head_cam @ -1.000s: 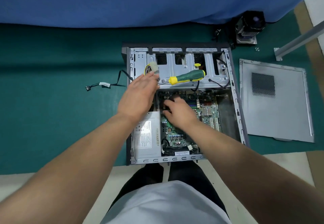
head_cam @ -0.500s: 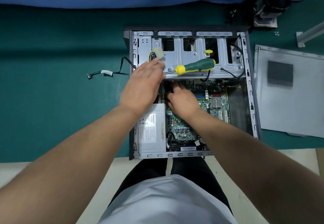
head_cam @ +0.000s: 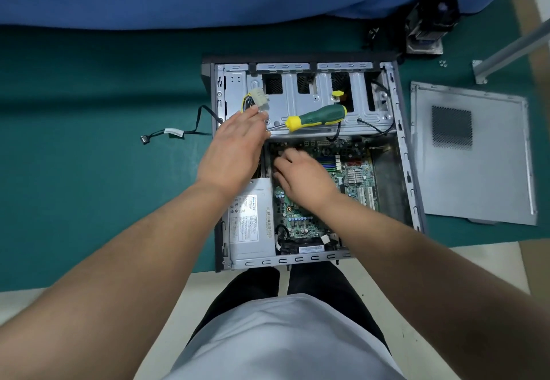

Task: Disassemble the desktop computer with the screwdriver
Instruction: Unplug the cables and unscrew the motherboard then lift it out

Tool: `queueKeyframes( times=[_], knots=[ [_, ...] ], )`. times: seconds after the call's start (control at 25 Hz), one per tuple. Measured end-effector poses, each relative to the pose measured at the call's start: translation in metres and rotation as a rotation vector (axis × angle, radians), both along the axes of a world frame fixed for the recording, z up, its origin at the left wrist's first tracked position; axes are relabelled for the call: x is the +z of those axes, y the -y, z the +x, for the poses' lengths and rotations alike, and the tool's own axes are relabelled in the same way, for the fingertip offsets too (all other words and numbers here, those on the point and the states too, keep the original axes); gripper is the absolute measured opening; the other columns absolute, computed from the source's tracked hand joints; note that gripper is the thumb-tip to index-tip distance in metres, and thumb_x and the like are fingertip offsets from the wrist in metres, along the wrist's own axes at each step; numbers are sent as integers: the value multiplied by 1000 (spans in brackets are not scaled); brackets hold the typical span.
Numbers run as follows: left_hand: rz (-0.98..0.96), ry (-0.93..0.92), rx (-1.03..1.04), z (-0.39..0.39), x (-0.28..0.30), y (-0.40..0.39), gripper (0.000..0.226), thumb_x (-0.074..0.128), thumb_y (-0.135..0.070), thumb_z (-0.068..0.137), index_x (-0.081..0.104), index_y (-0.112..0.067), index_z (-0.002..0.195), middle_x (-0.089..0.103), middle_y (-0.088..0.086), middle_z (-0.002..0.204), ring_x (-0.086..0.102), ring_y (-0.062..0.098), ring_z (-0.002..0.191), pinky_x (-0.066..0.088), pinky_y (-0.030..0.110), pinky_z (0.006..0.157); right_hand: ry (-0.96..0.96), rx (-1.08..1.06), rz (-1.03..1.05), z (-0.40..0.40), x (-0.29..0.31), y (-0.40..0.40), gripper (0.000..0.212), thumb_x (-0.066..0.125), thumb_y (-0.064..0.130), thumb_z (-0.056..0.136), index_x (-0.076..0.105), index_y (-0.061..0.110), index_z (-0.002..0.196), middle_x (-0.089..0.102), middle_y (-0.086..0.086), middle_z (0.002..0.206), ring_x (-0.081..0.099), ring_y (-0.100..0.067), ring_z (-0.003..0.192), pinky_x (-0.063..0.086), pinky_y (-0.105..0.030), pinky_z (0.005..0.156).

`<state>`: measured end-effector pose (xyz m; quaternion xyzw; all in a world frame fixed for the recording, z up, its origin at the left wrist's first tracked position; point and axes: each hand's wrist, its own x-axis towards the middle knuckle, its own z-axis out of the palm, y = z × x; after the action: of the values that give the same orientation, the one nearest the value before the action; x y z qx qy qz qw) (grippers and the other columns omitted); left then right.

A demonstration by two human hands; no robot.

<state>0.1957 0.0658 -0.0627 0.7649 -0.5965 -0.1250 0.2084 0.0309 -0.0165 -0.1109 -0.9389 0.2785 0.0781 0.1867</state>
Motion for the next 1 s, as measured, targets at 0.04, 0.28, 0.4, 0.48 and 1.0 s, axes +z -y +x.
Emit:
queueKeyframes(
  times=[0.04, 0.28, 0.4, 0.48, 1.0],
  knots=[
    [5, -8, -4, -1, 0, 0, 31, 43, -15, 109, 60, -2, 133, 59, 13, 146, 42, 26, 146, 14, 30, 123, 32, -59, 100, -4, 9, 0, 14, 54, 19, 99, 62, 11, 108, 62, -12, 106, 60, -34, 95, 53, -45, 80],
    [-19, -35, 26, -3, 3, -4, 36, 41, -3, 106, 57, -9, 138, 59, 14, 145, 48, 29, 141, 23, 40, 124, 232, -404, 336, -46, 64, 4, 12, 64, 12, 88, 68, 23, 91, 67, 10, 80, 62, -4, 75, 48, -19, 72],
    [-50, 32, 28, -12, 7, 8, 27, 40, -10, 105, 58, -15, 124, 71, 7, 122, 65, 24, 115, 26, 41, 122, 341, -480, 369, -70, 85, 16, 15, 67, 15, 93, 75, 26, 100, 69, 18, 84, 63, 3, 79, 44, -6, 72],
    [-63, 6, 36, -24, 12, 30, 23, 36, -20, 107, 58, -16, 114, 71, 5, 101, 65, 28, 94, 35, 40, 111, 411, -543, 377, -83, 95, 32, 14, 69, 15, 94, 77, 25, 100, 73, 18, 83, 66, 4, 78, 46, -6, 74],
    [-93, -99, 80, -48, -26, 165, 39, 37, -12, 110, 44, -9, 148, 48, 10, 156, 33, 28, 151, 9, 35, 129, 483, -1020, 407, -140, 67, 228, 12, 76, 17, 88, 73, 26, 81, 71, 10, 66, 67, -9, 62, 61, -33, 73]
  ],
)
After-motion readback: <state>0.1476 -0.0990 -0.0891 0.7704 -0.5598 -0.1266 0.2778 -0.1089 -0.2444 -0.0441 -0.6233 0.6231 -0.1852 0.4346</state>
